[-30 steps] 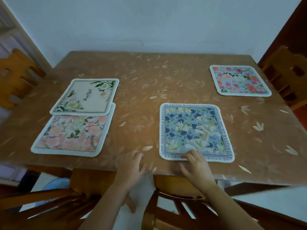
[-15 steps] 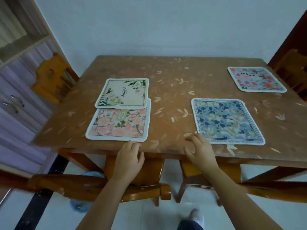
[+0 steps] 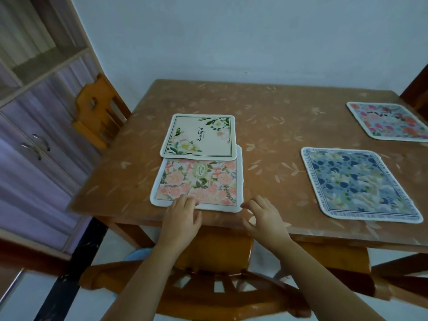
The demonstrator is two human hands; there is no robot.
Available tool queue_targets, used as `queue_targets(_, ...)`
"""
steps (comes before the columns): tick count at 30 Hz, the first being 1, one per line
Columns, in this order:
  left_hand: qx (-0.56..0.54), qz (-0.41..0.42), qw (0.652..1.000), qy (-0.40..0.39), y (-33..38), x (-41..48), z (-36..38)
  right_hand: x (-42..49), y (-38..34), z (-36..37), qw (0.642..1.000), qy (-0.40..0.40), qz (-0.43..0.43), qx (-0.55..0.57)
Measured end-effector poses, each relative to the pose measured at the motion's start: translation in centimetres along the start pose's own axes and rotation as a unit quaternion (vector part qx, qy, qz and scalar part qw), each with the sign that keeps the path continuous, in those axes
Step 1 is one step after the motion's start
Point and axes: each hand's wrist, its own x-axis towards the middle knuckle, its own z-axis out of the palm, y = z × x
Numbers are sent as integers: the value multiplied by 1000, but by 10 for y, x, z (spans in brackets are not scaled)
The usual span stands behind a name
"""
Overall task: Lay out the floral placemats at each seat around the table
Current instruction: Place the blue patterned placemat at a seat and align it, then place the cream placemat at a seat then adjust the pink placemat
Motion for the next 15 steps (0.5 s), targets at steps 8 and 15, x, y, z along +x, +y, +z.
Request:
queue_targets(8, 38, 13, 998, -57, -79, 46, 11, 61, 3, 62, 994, -69, 86, 7)
queue_targets(15, 24, 20, 991, -134, -125, 58, 36, 64, 12, 93, 981, -109, 160, -15)
